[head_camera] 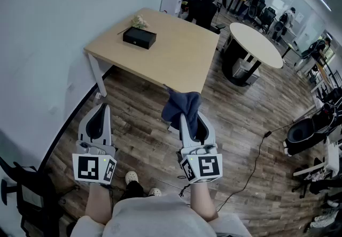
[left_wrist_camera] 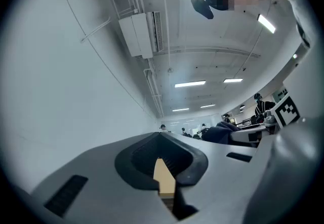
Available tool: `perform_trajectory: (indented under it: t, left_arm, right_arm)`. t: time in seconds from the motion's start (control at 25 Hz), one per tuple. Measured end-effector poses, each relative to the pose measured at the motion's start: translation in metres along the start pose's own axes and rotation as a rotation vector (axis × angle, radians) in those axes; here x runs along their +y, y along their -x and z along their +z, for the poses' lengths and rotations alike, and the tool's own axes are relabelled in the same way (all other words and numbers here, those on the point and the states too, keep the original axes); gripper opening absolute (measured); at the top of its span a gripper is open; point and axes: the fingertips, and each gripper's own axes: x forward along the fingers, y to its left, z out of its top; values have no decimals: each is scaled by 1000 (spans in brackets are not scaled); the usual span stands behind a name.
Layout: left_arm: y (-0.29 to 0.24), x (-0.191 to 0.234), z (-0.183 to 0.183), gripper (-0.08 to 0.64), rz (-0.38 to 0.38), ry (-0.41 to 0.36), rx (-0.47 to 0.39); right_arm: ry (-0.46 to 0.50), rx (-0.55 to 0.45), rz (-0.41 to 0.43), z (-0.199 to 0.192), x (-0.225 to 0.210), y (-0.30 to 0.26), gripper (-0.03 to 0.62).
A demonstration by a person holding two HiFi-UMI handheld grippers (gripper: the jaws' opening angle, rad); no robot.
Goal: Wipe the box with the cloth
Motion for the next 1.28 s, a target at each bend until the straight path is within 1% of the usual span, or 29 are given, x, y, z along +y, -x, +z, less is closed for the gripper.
perform_trajectory:
  t: [0.2,0.52,0.72,1.04,1.28]
  left_arm:
    - [-3,10,-1,8,-5,0,-3]
    - [-25,36,-3,8,-29,3,-16]
    - [-49,64,-6,8,-41,4,-27]
    - [-84,117,-16,8,-60,9,-41]
    - [-103,146,-32,8,-57,19,-29]
  right_arm:
    - [2,-4,-7,-1,6,-8,129]
    - [5,-12,-27,-3,14,-38,129]
    - [-14,-21,-47,-7,18,-71,129]
    - [-30,-37,-77,-18,37,-125,129]
    - [-21,-15,-76,-33,47,-157,129]
